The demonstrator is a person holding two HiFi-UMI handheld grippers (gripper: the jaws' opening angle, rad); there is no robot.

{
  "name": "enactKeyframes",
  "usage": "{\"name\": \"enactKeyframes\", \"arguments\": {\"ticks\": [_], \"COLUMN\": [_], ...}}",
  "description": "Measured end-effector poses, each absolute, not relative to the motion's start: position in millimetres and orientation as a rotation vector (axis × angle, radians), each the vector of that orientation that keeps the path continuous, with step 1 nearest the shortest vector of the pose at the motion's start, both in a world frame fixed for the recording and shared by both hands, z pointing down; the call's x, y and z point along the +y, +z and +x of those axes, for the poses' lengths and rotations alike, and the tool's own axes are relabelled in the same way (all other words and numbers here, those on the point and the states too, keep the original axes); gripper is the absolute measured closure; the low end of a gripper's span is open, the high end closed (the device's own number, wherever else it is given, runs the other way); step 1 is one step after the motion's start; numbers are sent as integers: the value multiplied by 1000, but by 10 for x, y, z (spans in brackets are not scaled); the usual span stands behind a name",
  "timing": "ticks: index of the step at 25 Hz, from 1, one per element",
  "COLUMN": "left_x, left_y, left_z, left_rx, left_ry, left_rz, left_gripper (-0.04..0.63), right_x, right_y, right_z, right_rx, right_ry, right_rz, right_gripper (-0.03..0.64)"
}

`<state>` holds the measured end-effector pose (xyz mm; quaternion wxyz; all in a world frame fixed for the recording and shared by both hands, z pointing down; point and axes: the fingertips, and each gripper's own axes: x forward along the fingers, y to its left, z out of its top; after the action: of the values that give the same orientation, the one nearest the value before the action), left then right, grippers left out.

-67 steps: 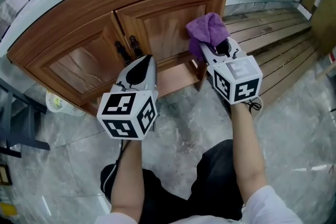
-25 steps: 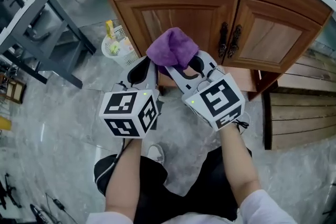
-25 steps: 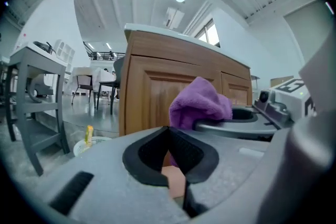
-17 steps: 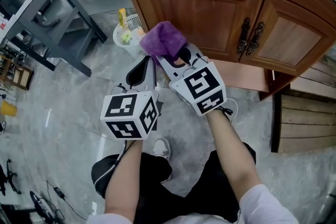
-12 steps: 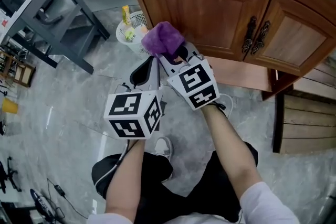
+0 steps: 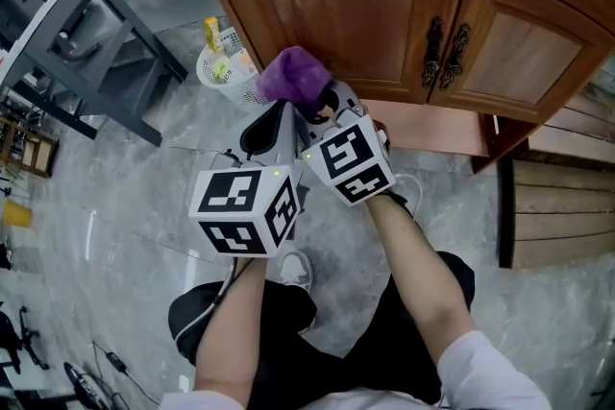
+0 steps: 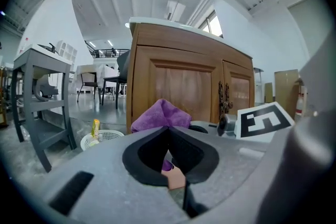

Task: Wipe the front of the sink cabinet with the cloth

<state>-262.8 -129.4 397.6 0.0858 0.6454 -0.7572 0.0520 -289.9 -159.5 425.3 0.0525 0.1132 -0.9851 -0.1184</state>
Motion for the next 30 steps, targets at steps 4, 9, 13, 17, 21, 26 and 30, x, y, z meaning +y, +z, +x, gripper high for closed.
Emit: {"name": "enactKeyframes", "arguments": {"ticks": [4, 9, 13, 17, 21, 26, 30], "left_x": [-1357, -1474, -1588, -1661, -1722, -1810, -1923], "left_y": [3948, 3981, 3979, 3969, 3959, 3968, 3935], "left_z": [-2520, -2377, -2228, -2100, -1971, -1802, -1614], "left_rx": [-2247, -2211, -2175, -2148, -2126, -2097, -2058], "left_ry": [169, 176, 186, 195, 211, 224, 215], "left_rz": [1955, 1987, 2037, 2076, 2114, 2155, 2206], "left_gripper": [591, 591, 591, 591, 591, 591, 591], "right_x": [-1696, -1807, -1940, -2005, -2021, -2077, -2150], "right_y": [4219, 4210, 4184, 4100, 4020, 3963, 3936], "right_z": [-2709, -2424, -2176, -1965, -1792, -1563, -1332], "right_rx": [-3005, -3000, -2997, -3007, -3017, -3026, -3021], "right_ry": [-327, -317, -314, -307, -306, -301, -298], "right_rz": [406, 489, 572, 629, 647, 681, 713], "right_gripper": [545, 545, 545, 545, 545, 545, 545]}}
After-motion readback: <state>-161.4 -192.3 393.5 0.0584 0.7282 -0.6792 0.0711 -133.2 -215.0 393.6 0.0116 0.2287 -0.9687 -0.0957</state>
